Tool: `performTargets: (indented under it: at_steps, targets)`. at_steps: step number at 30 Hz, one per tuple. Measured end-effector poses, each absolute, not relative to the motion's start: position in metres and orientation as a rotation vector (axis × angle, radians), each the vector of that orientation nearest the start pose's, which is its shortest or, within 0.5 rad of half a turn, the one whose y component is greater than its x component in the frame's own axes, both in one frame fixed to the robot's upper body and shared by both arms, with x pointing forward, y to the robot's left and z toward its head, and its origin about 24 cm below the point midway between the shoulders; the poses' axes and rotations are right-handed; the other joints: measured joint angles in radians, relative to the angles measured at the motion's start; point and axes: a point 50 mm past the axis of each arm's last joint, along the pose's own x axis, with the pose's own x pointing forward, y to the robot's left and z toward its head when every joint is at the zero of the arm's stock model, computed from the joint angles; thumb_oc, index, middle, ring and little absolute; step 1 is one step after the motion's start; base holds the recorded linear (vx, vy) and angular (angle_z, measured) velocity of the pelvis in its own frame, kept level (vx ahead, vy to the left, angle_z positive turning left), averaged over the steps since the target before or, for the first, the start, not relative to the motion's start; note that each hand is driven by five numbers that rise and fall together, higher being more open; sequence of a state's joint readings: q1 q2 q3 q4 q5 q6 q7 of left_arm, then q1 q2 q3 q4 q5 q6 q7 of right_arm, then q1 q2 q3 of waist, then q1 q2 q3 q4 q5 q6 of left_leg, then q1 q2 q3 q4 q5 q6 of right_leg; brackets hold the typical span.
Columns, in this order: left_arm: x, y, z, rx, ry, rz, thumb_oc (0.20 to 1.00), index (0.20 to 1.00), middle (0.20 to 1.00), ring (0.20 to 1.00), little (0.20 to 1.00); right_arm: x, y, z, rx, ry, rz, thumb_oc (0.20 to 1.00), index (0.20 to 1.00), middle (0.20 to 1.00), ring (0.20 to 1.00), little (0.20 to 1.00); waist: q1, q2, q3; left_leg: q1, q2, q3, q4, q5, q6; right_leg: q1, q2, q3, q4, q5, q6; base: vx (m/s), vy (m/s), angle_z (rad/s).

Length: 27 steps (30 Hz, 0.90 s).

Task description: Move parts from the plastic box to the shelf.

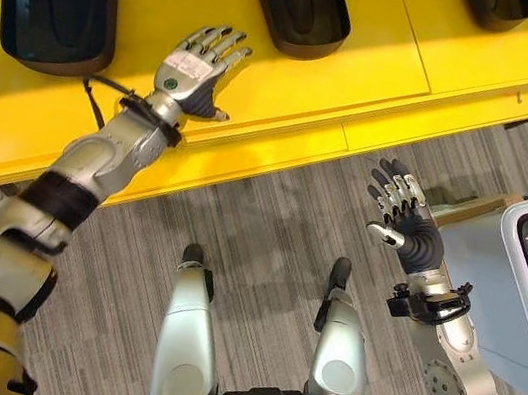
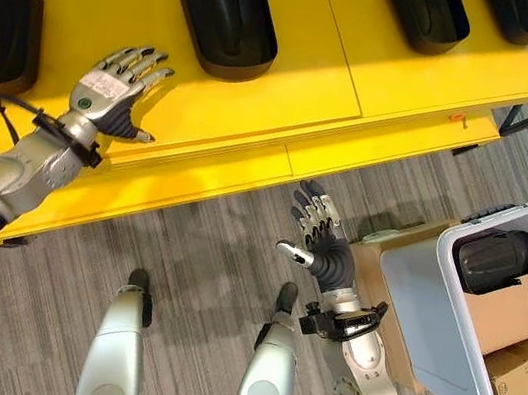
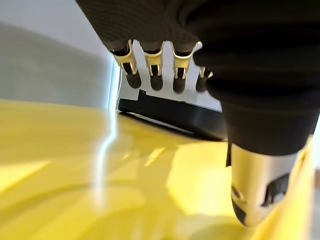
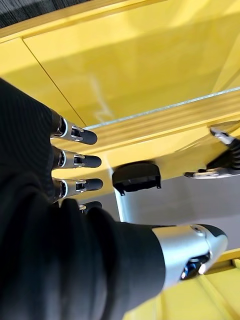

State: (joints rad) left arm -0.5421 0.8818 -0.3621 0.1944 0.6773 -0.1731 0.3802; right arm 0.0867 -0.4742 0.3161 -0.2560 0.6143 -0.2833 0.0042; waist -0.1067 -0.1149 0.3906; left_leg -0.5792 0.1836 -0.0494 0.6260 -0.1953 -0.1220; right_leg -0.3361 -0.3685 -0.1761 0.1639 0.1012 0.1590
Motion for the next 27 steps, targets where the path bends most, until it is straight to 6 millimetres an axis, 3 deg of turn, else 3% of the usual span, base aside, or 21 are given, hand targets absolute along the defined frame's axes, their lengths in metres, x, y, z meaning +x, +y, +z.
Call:
performTargets:
  at_steps: [5, 10, 12, 15, 17, 24, 27]
  targets:
    - [0.294, 0.229, 0.193, 1.372, -0.742, 0.142, 1.0, 1.0, 1.0, 1.0, 1.0, 0.221, -0.154, 0.093, 0.242, -0.256, 0.34, 1.0, 1.0, 1.0, 1.0, 1.0, 0.049, 0.006, 0.004, 0.004, 0.0, -0.001, -0.009, 0.001, -0.001, 0.002, -0.001, -0.004, 0.002, -0.002, 0.002, 0.0, 0.0, 0.0]
    - [0.276, 0.24, 0.189, 1.212, -0.723, 0.198, 1.0, 1.0, 1.0, 1.0, 1.0, 0.222, -0.155, 0.093, 0.239, -0.257, 0.332, 1.0, 1.0, 1.0, 1.0, 1.0, 0.069, 0.017, 0.012, 0.007, -0.001, -0.014, -0.014, 0.006, -0.001, 0.016, -0.001, -0.024, 0.007, -0.007, 0.006, 0.0, -0.003, 0.09]
    - [0.26, 0.248, 0.186, 1.023, -0.716, 0.255, 1.0, 1.0, 1.0, 1.0, 1.0, 0.222, -0.157, 0.094, 0.238, -0.259, 0.328, 1.0, 1.0, 1.0, 1.0, 1.0, 0.073, 0.02, 0.015, 0.011, -0.01, -0.017, -0.019, 0.009, 0.002, 0.025, -0.01, -0.032, 0.008, -0.013, 0.007, 0.0, -0.001, 0.15]
    - [0.253, 0.252, 0.18, 0.872, -0.701, 0.285, 1.0, 1.0, 1.0, 1.0, 1.0, 0.222, -0.157, 0.093, 0.237, -0.255, 0.327, 1.0, 1.0, 1.0, 1.0, 1.0, 0.083, 0.019, 0.015, 0.017, -0.015, -0.019, -0.031, 0.01, 0.008, 0.032, -0.015, -0.04, 0.005, -0.014, 0.007, 0.0, -0.001, 0.06]
    - [0.253, 0.255, 0.183, 0.787, -0.711, 0.319, 1.0, 1.0, 1.0, 1.0, 1.0, 0.223, -0.158, 0.095, 0.228, -0.257, 0.332, 1.0, 1.0, 1.0, 1.0, 1.0, 0.103, 0.018, 0.015, 0.018, -0.015, -0.02, -0.033, 0.012, 0.008, 0.034, -0.014, -0.041, 0.005, -0.014, 0.007, 0.0, 0.0, 0.0]
    - [0.264, 0.262, 0.195, 0.623, -0.741, 0.374, 1.0, 1.0, 1.0, 1.0, 1.0, 0.224, -0.155, 0.094, 0.253, -0.247, 0.351, 1.0, 1.0, 1.0, 1.0, 1.0, 0.1, 0.016, 0.014, 0.021, -0.019, -0.03, -0.03, 0.017, 0.003, 0.049, -0.015, -0.052, 0.004, -0.013, 0.007, 0.0, 0.005, 0.04]
    - [0.281, 0.269, 0.206, 0.466, -0.735, 0.416, 1.0, 1.0, 1.0, 1.0, 1.0, 0.224, -0.151, 0.093, 0.256, -0.236, 0.373, 1.0, 1.0, 1.0, 1.0, 1.0, 0.095, 0.009, 0.014, 0.021, -0.019, -0.04, -0.029, 0.019, 0.003, 0.057, -0.013, -0.061, 0.005, -0.013, 0.008, 0.02, 0.018, 0.05]
